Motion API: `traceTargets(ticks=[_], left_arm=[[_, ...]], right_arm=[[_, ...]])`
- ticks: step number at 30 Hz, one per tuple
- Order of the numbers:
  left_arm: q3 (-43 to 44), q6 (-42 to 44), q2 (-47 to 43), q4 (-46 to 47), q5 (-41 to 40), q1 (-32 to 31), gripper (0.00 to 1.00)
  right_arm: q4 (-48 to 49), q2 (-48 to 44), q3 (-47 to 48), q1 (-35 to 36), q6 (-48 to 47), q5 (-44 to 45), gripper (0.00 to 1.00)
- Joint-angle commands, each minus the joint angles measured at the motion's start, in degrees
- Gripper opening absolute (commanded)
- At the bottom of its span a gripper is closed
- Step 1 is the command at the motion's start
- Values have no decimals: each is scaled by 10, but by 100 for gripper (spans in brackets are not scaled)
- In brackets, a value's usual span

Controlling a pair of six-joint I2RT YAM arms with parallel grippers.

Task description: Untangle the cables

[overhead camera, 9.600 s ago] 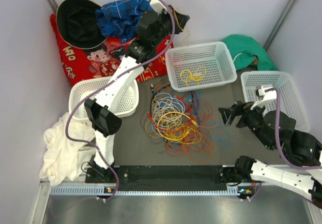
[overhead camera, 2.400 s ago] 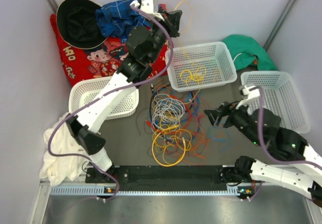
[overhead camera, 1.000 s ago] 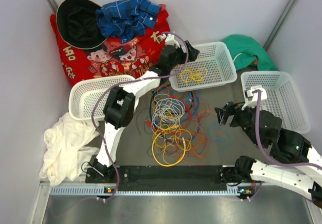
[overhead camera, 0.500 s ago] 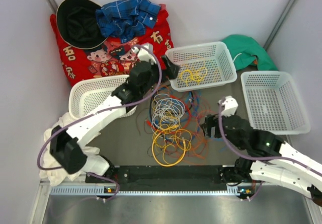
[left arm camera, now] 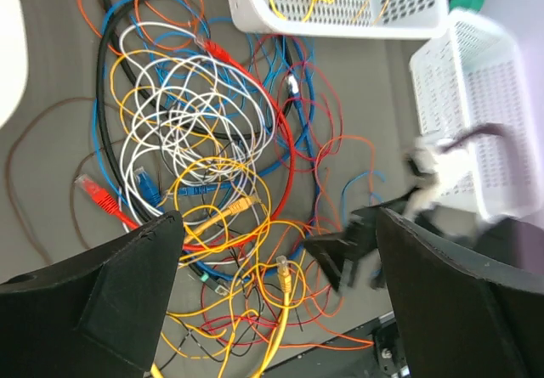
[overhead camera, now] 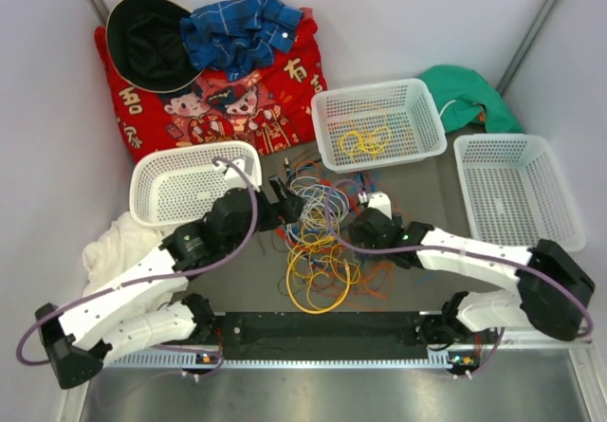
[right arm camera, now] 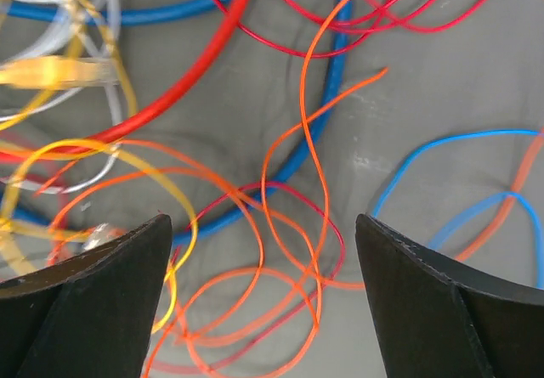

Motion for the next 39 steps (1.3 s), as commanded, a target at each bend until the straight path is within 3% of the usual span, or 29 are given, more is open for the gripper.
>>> traceTargets(ticks=[1, 6, 9, 10, 12, 16, 20, 25, 31, 39], left_arm=[[-11, -26, -56, -47, -38, -1, 99], [-23, -32, -75, -66, -31, -1, 99], [-30, -35, -84, -71, -28, -1, 99], [-32, -34, -93, -72, -28, -1, 99], [-36, -33, -101, -75, -29, -1, 99], [-34, -19, -133, -74, -42, -1, 99], [-20, 42, -162, -46, -84, -1, 99], [-32, 85, -198, 42, -91, -1, 99], [-59, 134, -183, 204, -6, -1, 99], [-76, 154, -138, 346, 113, -1, 99]], right_arm=[[61, 63, -5, -9, 35, -4, 88], [84, 143, -4, -13, 44, -15, 84], [101, 162, -6, -14, 51, -42, 48], [102, 162, -7, -13, 58, -46, 25], [100, 151, -6, -13, 64, -46, 2], [66, 43, 32, -13, 34, -39, 0], [29, -64, 144, -12, -40, -32, 0], [-57, -101, 308, -12, -118, -48, 0], [-120, -102, 453, -12, -144, -101, 0], [-145, -109, 521, -12, -129, -133, 0]])
